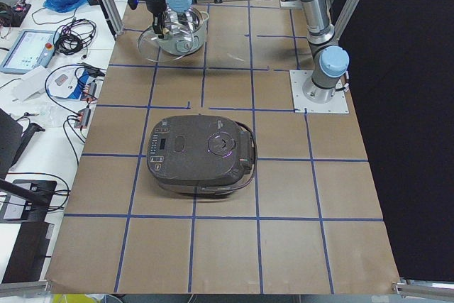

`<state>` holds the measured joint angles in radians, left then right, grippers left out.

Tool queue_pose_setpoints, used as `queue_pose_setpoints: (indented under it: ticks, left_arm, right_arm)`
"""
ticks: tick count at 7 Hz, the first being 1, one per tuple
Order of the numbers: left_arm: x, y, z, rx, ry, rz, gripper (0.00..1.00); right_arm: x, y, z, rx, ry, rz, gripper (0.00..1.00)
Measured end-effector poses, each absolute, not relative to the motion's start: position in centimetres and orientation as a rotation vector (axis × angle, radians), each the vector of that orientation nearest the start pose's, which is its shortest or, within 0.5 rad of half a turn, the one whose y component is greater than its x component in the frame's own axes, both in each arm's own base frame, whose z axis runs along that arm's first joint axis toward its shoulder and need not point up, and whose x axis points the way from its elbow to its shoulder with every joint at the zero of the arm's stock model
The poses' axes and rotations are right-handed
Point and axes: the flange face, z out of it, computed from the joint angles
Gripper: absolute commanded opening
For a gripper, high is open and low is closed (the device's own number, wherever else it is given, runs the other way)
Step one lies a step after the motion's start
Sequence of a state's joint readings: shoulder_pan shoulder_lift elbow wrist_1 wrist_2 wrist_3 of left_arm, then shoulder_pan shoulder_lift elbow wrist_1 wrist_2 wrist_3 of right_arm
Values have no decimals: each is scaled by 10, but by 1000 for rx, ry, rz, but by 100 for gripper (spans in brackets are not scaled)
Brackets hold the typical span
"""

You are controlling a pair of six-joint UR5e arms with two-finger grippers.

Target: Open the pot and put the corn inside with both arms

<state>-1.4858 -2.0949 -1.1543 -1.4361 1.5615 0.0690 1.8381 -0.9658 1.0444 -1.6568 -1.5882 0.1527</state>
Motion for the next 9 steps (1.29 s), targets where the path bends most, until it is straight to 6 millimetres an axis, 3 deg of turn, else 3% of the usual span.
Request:
queue_pose_setpoints:
  ticks: [1,2,3,4,5,7,8,9]
  left_arm:
    - [-59,-720,366,-42,3150,-13,2]
    - [-53,-721,340,-50,3151,31,2]
    - [-50,-722,311,-54,3151,68,2]
    - [-47,-721,283,-57,3151,60,2]
    - [-44,-719,258,-65,3149,25,2]
    - [-38,-714,238,-78,3141,-27,2]
    - [-37,-714,237,-80,3138,-34,11]
    - [-37,-714,235,-81,3136,-35,99]
  right_arm:
    - [370,-663,368,-158,3136,-66,6]
    - [401,-661,349,-135,3116,-112,8]
    - [417,-662,329,-129,3106,-129,8]
    - [424,-665,309,-134,3105,-127,18]
    - [426,-666,293,-140,3109,-114,30]
    - [425,-663,267,-159,3103,-127,78]
    - [425,-661,258,-170,3102,-129,100]
    - [423,-660,257,-176,3099,-135,100]
